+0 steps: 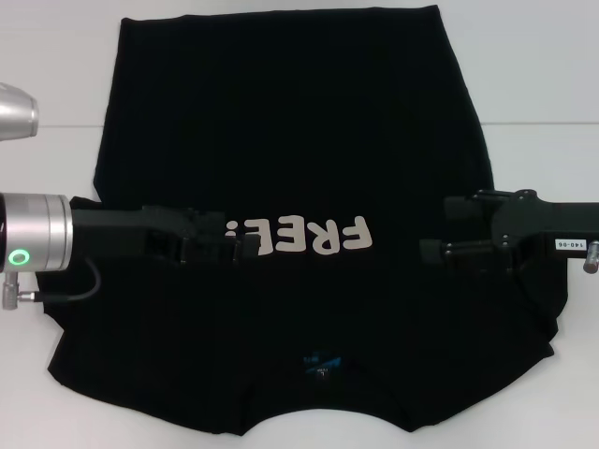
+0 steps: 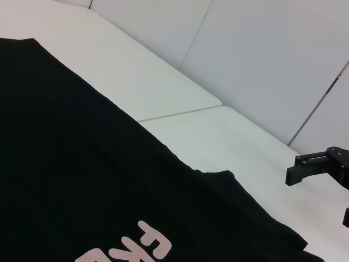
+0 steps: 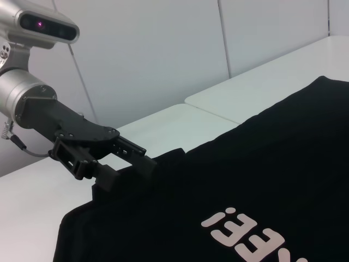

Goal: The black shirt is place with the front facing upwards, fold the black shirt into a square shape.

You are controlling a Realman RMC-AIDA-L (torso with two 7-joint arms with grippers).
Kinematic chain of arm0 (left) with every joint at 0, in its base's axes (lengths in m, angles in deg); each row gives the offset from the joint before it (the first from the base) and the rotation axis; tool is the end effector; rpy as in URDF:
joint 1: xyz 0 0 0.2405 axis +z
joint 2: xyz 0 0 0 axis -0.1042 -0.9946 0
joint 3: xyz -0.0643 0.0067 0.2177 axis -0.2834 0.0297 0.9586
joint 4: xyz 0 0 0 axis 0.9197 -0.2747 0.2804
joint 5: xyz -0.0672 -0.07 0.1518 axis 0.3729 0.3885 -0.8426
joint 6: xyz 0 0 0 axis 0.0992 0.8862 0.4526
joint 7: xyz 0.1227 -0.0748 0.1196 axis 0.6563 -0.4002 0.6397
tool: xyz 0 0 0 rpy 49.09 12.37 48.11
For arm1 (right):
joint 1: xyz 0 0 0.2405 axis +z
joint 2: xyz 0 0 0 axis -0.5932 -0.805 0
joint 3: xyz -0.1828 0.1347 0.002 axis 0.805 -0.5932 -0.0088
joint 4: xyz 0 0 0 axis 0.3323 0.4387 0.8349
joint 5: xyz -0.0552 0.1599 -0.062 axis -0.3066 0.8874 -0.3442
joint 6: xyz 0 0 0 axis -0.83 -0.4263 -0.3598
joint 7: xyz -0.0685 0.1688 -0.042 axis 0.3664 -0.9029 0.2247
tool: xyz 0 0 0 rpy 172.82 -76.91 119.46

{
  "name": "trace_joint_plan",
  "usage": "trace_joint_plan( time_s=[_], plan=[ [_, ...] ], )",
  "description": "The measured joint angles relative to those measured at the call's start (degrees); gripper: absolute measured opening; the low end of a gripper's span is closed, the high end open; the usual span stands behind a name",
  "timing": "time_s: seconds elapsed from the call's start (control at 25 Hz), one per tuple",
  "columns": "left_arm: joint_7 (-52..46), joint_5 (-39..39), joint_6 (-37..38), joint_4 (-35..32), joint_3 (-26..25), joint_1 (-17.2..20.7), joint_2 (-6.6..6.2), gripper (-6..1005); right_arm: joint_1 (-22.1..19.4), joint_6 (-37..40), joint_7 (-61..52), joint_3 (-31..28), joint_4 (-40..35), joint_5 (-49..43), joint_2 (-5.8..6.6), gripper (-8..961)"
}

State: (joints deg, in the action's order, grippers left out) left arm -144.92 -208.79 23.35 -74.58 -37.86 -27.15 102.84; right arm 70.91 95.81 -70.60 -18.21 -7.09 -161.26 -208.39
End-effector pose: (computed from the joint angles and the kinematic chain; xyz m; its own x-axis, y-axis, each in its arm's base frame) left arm -0.1943 0.3359 -0.0077 0.6813 0.5837 0.4417 0.6821 -0.7252 -0.0937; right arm 0.1930 0.3376 -0.0041 0.8248 -0.3712 -0.4266 -0.4841 -0.8534 -0.1932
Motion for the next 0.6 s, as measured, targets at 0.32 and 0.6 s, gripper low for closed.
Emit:
trace_joint_plan(
  time_s=[0.32, 0.6],
  plan=[
    [0.1, 0.0, 0.0, 0.0, 0.0, 0.0, -0.16, 877, 0.0, 0.0, 0.0, 0.0, 0.1, 0.0, -0.08, 943],
    [1.1, 0.1, 0.1, 0.0, 0.0, 0.0, -0.19, 877, 0.0, 0.0, -0.1, -0.1, 0.1, 0.0, -0.12, 942]
  ],
)
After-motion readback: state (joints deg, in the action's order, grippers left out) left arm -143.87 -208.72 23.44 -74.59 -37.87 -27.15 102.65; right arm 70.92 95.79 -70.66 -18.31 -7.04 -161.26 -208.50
